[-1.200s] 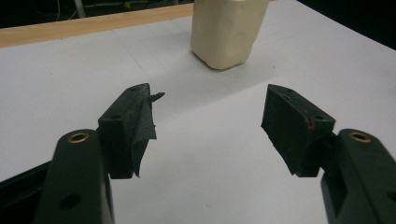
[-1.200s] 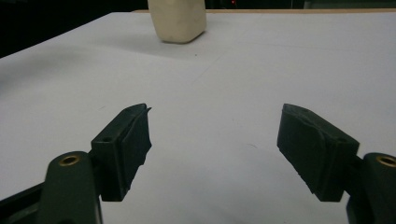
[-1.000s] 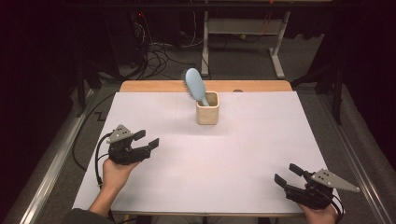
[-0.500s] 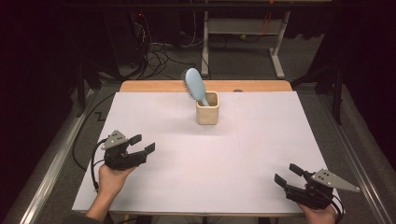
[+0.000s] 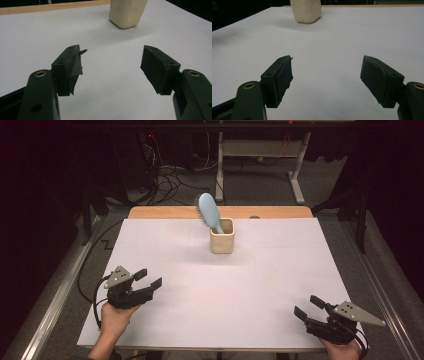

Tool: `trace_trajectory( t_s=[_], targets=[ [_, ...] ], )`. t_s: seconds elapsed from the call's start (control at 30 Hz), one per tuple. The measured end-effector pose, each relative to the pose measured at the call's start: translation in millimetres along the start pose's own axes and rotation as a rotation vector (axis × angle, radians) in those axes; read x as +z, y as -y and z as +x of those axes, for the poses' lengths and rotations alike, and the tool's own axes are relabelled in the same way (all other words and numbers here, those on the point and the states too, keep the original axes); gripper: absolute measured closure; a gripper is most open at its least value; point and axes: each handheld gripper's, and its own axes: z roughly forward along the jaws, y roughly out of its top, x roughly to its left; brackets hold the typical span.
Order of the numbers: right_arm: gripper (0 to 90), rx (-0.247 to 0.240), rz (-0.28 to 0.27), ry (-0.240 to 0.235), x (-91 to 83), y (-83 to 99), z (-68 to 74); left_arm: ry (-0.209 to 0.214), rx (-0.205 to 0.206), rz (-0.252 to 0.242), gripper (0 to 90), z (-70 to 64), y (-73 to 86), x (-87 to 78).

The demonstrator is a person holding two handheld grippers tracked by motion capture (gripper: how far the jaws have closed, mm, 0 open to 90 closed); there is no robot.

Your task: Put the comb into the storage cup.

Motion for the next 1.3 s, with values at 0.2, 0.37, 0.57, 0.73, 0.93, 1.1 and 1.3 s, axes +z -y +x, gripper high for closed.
trace_trajectory(
  t_s=[0.2,0.37,0.57,0.73,0.93,1.1,1.3],
  targets=[
    [26.3,-0.001,0.0,0.0,-0.1,0.0,0.4,0.0,-0.012,-0.001,33.3,1.4,7.5,-1.8],
    [26.4,-0.001,0.002,0.001,0.2,0.0,0.5,-0.002,-0.022,-0.002,33.0,3.0,11.6,-3.2],
    [26.4,-0.003,0.002,0.002,0.0,0.2,0.4,-0.006,-0.031,-0.002,32.9,4.4,17.4,-3.8],
    [26.3,0.0,0.003,0.004,-0.2,0.2,0.3,-0.01,-0.031,-0.003,32.6,6.0,21.6,-5.0],
    [26.3,-0.002,0.004,0.004,0.0,0.2,0.4,-0.018,-0.028,-0.005,32.5,7.3,25.3,-6.4],
    [26.3,-0.004,0.002,0.006,-0.3,0.2,0.4,-0.024,-0.024,-0.001,32.4,7.1,28.1,-5.8],
    [26.4,-0.003,0.003,0.005,-0.3,0.3,0.4,-0.037,-0.015,0.003,32.3,7.6,30.1,-6.4]
  ],
)
